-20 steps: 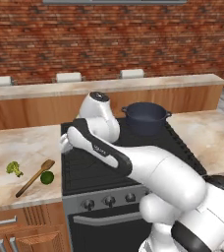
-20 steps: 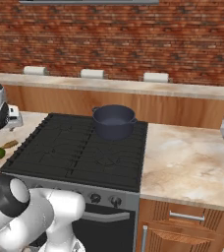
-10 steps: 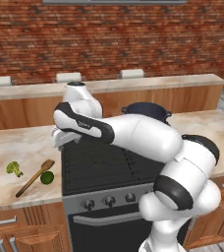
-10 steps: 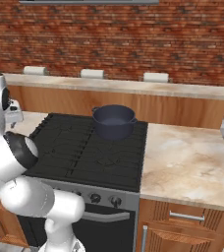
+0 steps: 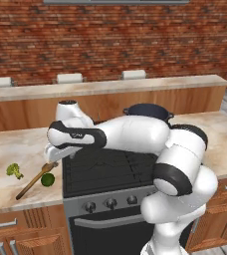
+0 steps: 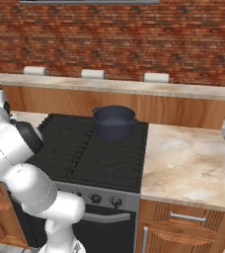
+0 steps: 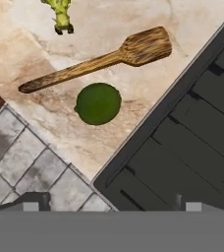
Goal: Put the lime and broccoli in the pot. Retrieve the spatula and lightly stir the vegetables in the pot.
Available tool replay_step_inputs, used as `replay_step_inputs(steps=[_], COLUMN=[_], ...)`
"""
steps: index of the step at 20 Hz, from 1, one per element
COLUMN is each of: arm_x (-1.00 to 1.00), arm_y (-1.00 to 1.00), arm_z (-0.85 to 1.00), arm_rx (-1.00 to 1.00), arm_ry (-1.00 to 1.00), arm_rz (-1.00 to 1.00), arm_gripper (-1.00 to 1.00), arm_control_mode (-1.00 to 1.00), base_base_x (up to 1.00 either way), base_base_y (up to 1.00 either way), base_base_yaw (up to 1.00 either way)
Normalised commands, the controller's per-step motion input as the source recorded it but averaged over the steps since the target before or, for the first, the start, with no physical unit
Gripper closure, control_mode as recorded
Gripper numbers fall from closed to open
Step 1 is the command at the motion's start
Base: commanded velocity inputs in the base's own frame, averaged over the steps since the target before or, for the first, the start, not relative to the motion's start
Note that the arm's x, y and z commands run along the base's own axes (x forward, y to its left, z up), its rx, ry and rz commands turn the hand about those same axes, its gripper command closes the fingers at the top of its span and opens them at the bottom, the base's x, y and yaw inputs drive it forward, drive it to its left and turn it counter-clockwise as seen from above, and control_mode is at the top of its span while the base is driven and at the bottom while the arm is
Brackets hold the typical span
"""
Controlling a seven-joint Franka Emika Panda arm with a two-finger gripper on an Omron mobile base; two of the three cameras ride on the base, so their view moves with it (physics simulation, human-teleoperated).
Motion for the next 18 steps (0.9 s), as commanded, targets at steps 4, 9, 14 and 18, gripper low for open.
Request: replay_step_inputs(steps=[4, 9, 14, 18], arm_x=[0.03, 0.27, 0.31, 0.17], arm_y=[0.51, 0.50, 0.23, 0.06], arm_z=[-0.26, -0.08, -0.01, -0.09], arm_rx=[-0.03, -0.06, -0.07, -0.04], arm_ry=[0.10, 0.04, 0.00, 0.00], arm_rz=[-0.01, 0.00, 0.00, 0.00], arm_gripper=[-1.00, -1.00, -1.00, -1.00], arm_control_mode=[-1.00, -1.00, -1.00, -1.00], base_base_x=[0.00, 0.00, 0.00, 0.00], base_base_y=[0.00, 0.00, 0.00, 0.00], base_base_yaw=[0.00, 0.00, 0.00, 0.00])
